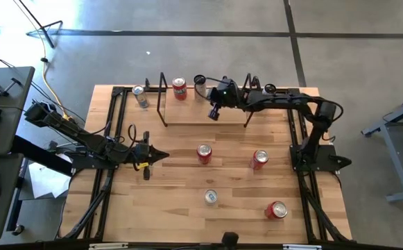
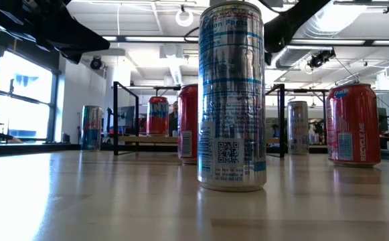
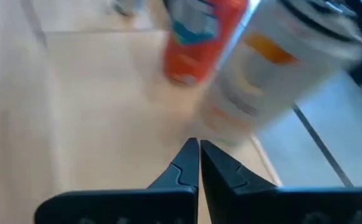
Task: Place canned beverage on shelf
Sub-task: Put the bottom white yellow soda can on the shelf
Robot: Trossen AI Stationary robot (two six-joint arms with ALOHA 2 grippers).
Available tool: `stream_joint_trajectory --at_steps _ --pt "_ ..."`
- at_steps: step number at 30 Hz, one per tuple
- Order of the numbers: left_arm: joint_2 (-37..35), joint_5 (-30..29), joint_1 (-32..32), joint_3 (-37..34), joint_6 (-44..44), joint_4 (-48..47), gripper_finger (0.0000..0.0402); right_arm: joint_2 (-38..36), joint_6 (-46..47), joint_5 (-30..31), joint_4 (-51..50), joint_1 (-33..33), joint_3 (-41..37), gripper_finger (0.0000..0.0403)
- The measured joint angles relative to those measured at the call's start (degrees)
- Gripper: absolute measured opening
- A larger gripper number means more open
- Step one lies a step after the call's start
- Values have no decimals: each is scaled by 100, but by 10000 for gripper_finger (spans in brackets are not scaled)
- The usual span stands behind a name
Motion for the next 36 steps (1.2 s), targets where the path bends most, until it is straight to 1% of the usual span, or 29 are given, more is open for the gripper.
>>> stream_joint_trajectory --at_steps 5,9,16,22,26,28,33,36 --pt "-2 0 0 0 -4 19 0 179 118 45 83 -310 0 0" --pt "-1 -7 0 0 -20 50 0 370 252 -271 497 -394 0 0" --pt "0 11 62 0 -103 36 0 587 354 -457 1062 -401 0 0" --pt "0 55 221 0 -105 15 0 599 419 -698 1132 -401 0 0" --pt "0 166 264 0 -124 14 0 555 399 -709 1017 -373 0 0" --pt "-2 177 264 0 -163 8 0 491 381 -631 943 -371 0 0" --pt "0 177 264 0 -203 8 0 455 380 102 677 -388 0 0" --pt "0 128 270 0 -201 13 0 473 482 242 683 -410 0 0"
